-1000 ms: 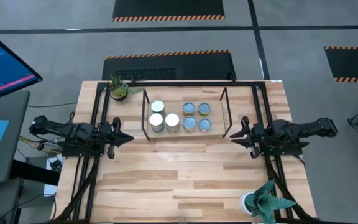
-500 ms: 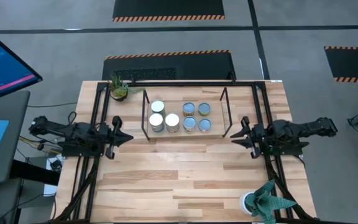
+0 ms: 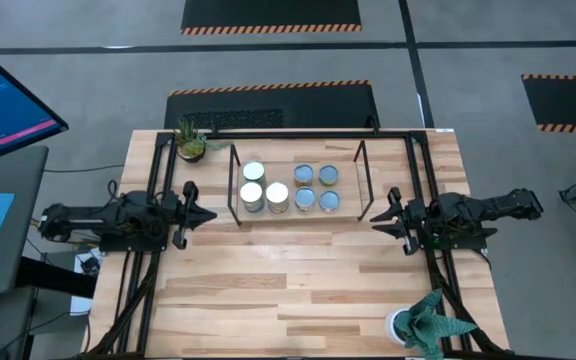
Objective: Pick and place cans onto a shelf
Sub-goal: Return to Home Position
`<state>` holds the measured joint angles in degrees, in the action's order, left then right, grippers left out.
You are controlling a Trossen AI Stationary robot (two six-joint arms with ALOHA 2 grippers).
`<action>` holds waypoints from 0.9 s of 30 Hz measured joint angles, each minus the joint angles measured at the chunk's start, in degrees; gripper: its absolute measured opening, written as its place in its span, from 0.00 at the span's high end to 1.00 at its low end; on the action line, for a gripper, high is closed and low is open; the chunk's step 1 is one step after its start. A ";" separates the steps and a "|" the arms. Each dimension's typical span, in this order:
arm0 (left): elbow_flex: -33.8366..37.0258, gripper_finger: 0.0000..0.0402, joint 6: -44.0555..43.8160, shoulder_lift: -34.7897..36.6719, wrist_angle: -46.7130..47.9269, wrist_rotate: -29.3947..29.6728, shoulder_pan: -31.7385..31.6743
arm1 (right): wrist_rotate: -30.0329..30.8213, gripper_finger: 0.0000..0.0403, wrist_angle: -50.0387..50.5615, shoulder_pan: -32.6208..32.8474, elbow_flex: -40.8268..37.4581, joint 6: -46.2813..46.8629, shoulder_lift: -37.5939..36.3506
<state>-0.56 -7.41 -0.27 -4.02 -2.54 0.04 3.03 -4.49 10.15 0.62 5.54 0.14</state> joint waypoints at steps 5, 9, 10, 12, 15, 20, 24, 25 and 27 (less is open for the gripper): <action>0.02 1.00 1.03 0.02 -0.18 -0.38 -1.04 | 0.00 0.72 0.00 0.00 0.00 0.68 0.00; 0.02 1.00 1.54 0.02 1.28 0.53 -1.02 | 0.00 0.72 -0.04 0.00 0.00 6.02 0.00; 0.02 1.00 1.53 0.01 1.76 0.86 -1.02 | 0.00 0.72 -0.04 0.00 0.00 7.00 0.00; 0.02 1.00 0.62 -0.01 2.21 1.40 -1.02 | -0.01 0.72 -0.04 0.00 0.00 7.95 0.00; 0.04 1.00 -0.64 -0.09 2.24 2.82 -1.02 | 0.00 0.72 -0.02 0.00 0.00 7.91 0.00; 0.07 1.00 -0.72 -0.09 2.46 3.36 -1.02 | 0.00 0.72 0.01 -0.11 0.00 6.21 0.00; 0.07 1.00 -0.54 -0.09 2.46 3.35 -1.00 | 0.00 0.72 0.50 -0.11 0.00 6.18 0.00; 0.07 1.00 -0.80 -0.09 2.46 3.36 -1.00 | 0.00 0.72 0.73 -0.11 0.00 6.16 -0.01; 0.07 1.00 -0.73 -0.09 2.46 3.36 -1.00 | 0.00 0.72 1.40 -0.11 0.02 6.16 0.00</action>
<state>-0.48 -8.14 -0.36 -1.56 0.82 -0.95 3.03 -3.10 10.04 0.64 11.70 0.14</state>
